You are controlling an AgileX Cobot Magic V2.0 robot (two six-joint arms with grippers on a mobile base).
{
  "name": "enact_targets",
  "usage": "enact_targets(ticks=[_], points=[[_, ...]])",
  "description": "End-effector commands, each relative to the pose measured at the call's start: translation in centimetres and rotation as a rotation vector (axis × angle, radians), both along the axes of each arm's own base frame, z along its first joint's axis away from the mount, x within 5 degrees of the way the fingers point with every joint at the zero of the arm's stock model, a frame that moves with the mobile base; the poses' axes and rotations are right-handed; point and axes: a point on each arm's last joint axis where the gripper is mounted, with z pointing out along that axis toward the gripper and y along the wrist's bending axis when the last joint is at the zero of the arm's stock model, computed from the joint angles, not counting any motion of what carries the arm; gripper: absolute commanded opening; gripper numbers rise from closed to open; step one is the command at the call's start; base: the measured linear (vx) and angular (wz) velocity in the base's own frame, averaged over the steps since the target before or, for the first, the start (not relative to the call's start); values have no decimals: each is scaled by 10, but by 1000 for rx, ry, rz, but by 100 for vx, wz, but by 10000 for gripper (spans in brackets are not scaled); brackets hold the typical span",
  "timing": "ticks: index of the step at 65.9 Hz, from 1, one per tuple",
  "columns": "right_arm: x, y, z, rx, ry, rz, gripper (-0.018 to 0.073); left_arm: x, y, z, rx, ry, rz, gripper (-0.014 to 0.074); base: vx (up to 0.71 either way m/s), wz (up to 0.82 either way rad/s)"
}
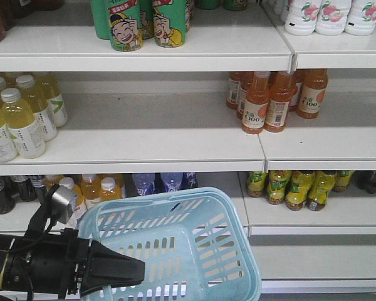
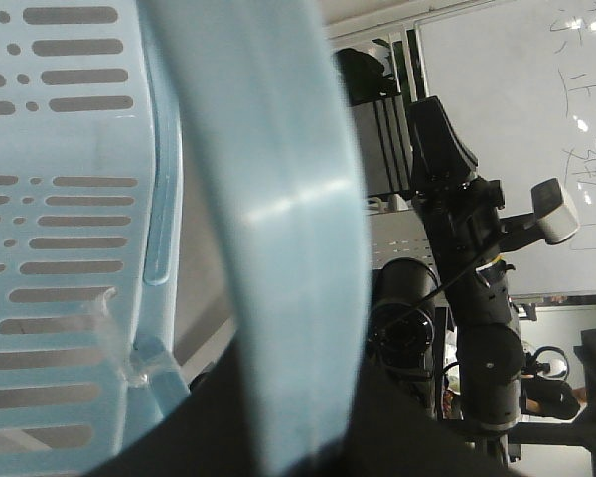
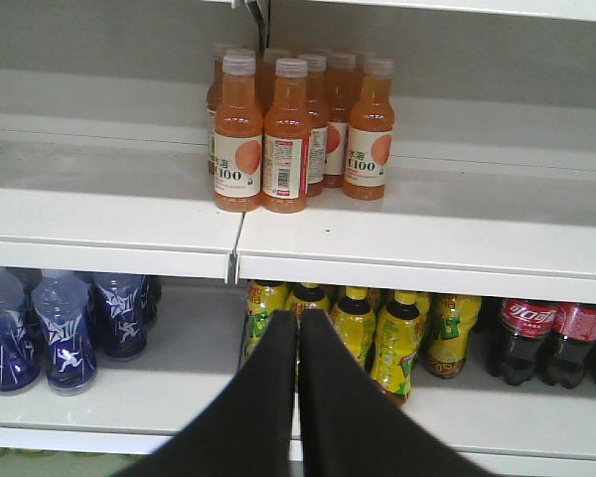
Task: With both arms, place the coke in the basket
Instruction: 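Hold the basket low in the left gripper while turning the base away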
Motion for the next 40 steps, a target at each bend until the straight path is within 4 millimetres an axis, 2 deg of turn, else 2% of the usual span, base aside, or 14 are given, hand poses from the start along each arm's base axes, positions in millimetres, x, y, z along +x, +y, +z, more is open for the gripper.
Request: enact_targets(ticks=[1,40], points=[[0,0,5,-11,-81,-2,-2,-10,-5,29,-218,-35,-105,-6,0,0],[0,0,5,-11,-81,-2,-2,-10,-5,29,-218,-35,-105,-6,0,-1]])
